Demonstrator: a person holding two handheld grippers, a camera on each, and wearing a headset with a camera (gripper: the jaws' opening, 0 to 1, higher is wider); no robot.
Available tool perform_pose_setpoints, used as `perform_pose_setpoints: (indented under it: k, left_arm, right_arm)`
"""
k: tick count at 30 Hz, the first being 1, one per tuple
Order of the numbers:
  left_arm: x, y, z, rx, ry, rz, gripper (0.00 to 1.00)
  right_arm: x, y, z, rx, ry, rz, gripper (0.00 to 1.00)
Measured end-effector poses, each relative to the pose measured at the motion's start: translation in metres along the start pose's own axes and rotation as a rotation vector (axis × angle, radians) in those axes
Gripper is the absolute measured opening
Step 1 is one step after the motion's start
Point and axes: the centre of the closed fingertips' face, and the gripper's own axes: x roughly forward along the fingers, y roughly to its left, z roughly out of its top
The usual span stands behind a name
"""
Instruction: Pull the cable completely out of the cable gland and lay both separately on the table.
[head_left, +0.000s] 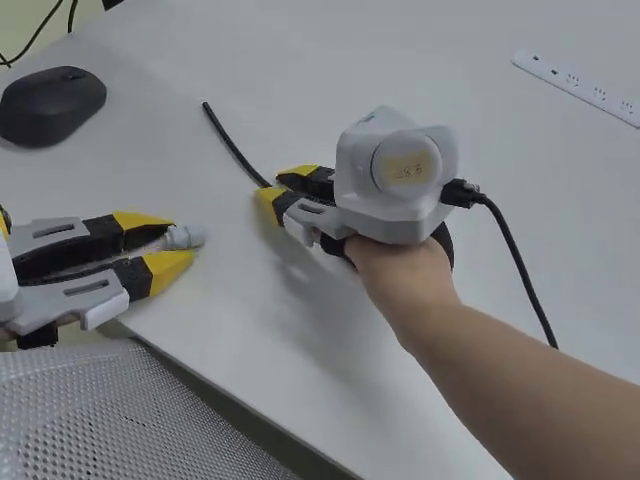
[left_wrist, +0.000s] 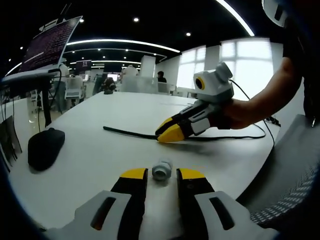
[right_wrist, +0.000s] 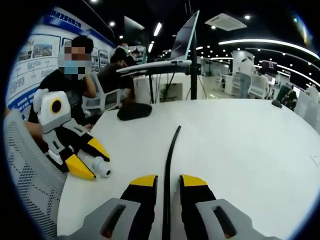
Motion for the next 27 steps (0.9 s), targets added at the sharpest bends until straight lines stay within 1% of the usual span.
perform_pose_setpoints:
  k: [1,2,4,5,7,8,9,10,11,12,13,14,15,16,17,18,19,20,21,22,23,24,26,27]
  left_arm:
    - [0.0,0.002,0.0,0.018,-0.014,0.009,0.36]
    - [0.0,0.003,0.001,0.015,-0.02,0.012,0.45]
    - [0.001,0.004,0.001,0.004,-0.034,0.013,0.55]
    - [0.0,0.006,0.003,-0.004,-0.041,0.033,0.59]
    - [-0.001,0.007,0.003,-0.004,-0.036,0.03,0.62]
    - [-0.002,0.008,0.003,-0.033,-0.029,0.038,0.65]
    - [-0.002,0.006,0.007,-0.098,-0.038,0.029,0.71]
    - [0.0,0.006,0.017,-0.157,-0.083,0.015,0.87]
    - [0.0,0.006,0.024,-0.168,-0.108,0.021,0.99]
    - [-0.003,0.007,0.024,-0.136,-0.087,0.023,0.96]
    - [-0.003,0.007,0.027,-0.127,-0.091,0.029,0.95]
    - [-0.002,0.01,0.031,-0.109,-0.095,0.045,0.99]
    - [-0.003,0.01,0.033,-0.101,-0.095,0.043,0.99]
    - [-0.002,0.006,0.045,-0.057,-0.144,0.03,0.99]
    - [-0.002,0.004,0.052,-0.017,-0.171,0.037,0.99]
    - [0.0,0.005,0.053,0.024,-0.15,0.058,0.99]
    - [0.002,-0.001,0.053,0.043,-0.12,0.056,0.99]
    - [0.006,-0.007,0.056,0.052,-0.111,0.045,0.99]
    - [0.007,-0.009,0.058,0.054,-0.109,0.041,0.99]
    - [0.009,-0.014,0.063,0.052,-0.111,0.021,0.99]
    - [0.011,-0.017,0.067,0.057,-0.106,0.014,0.99]
    - [0.013,-0.02,0.07,0.07,-0.088,0.007,0.99]
    - [0.016,-0.026,0.08,0.088,-0.083,-0.013,0.99]
    - [0.017,-0.029,0.085,0.086,-0.082,-0.026,0.99]
  right_arm:
    - [-0.001,0.0,0.0,-0.007,0.002,-0.005,0.2]
    - [0.0,-0.001,0.0,-0.005,0.002,-0.007,0.27]
    - [0.001,-0.004,0.0,-0.015,0.003,-0.025,0.37]
    - [0.0,-0.004,-0.003,-0.009,0.014,-0.031,0.42]
    - [-0.003,-0.008,-0.003,0.011,0.021,-0.042,0.5]
    - [-0.005,-0.01,-0.004,0.022,0.028,-0.055,0.56]
    - [-0.009,-0.014,-0.005,0.046,0.029,-0.068,0.62]
    - [-0.013,-0.018,-0.004,0.101,0.015,-0.079,0.7]
    - [-0.02,-0.023,-0.003,0.137,-0.003,-0.089,0.74]
    - [-0.025,-0.027,-0.002,0.153,-0.015,-0.098,0.78]
    - [-0.031,-0.031,-0.001,0.165,-0.022,-0.106,0.8]
    - [-0.04,-0.038,-0.002,0.172,-0.024,-0.128,0.81]
    - [-0.047,-0.045,-0.003,0.17,-0.021,-0.161,0.84]
    - [-0.059,-0.054,-0.004,0.156,-0.018,-0.203,0.86]
    - [-0.066,-0.058,-0.005,0.152,-0.022,-0.218,0.88]
    - [-0.073,-0.059,-0.008,0.169,-0.015,-0.214,0.92]
    - [-0.078,-0.062,-0.01,0.183,-0.012,-0.222,0.97]
    - [-0.087,-0.065,-0.016,0.226,0.0,-0.239,0.99]
    - [-0.095,-0.067,-0.018,0.219,0.006,-0.237,0.99]
    - [-0.107,-0.07,-0.022,0.227,0.0,-0.255,0.99]
    - [-0.117,-0.072,-0.024,0.231,0.001,-0.269,1.0]
    - [-0.13,-0.074,-0.029,0.239,0.004,-0.283,1.0]
    - [-0.148,-0.076,-0.034,0.255,0.002,-0.298,0.99]
    - [-0.161,-0.077,-0.037,0.245,0.014,-0.31,0.99]
